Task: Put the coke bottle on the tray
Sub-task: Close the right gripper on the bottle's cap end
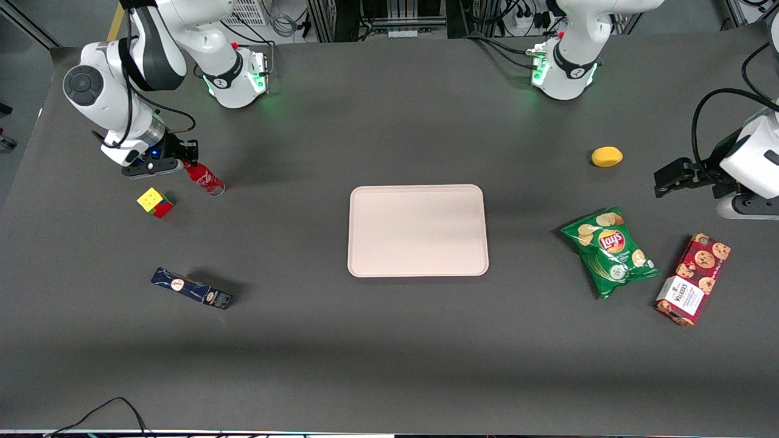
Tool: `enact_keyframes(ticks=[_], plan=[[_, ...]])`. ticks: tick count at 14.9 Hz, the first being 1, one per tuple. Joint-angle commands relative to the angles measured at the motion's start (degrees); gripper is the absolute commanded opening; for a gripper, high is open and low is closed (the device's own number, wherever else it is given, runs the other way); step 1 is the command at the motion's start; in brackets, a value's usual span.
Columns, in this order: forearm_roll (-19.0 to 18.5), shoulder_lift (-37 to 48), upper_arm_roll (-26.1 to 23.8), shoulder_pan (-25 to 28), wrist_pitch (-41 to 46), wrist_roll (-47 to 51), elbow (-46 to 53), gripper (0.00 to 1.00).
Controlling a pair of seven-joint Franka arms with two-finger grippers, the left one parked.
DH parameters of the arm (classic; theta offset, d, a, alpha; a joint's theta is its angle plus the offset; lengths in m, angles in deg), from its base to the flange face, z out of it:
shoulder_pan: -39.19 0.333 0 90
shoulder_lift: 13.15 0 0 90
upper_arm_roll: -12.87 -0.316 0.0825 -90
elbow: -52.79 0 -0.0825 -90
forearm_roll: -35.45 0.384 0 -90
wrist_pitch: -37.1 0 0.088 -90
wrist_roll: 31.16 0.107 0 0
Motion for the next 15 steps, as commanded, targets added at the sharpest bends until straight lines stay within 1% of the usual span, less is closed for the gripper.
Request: enact_keyframes(ticks=[1,3,7,10,12,13,15], plan=[[-0.95,-0.46,0.15,-0.21,-0.88,-0.95,-0.27,0.08],[-0.95,-0.46,0.15,-0.12,-0.45,-0.95,-0.09,0.00],[-0.51,0.42,-0.02,0.23,3.76,-0.78,3.32,0.00],[-0.33,0.42,-0.20,0.49,8.24,-0.77,8.85,0.00],[-0.24,0.33,-0.20,1.63,11.41,-0.69,12.98,0.00],[0.45,0.07,-0.20,2.42,12.99,-0.60,15.27,0.00],[3.44,-0.80,-0.72,4.17,16.68,-0.60,20.54,0.00]])
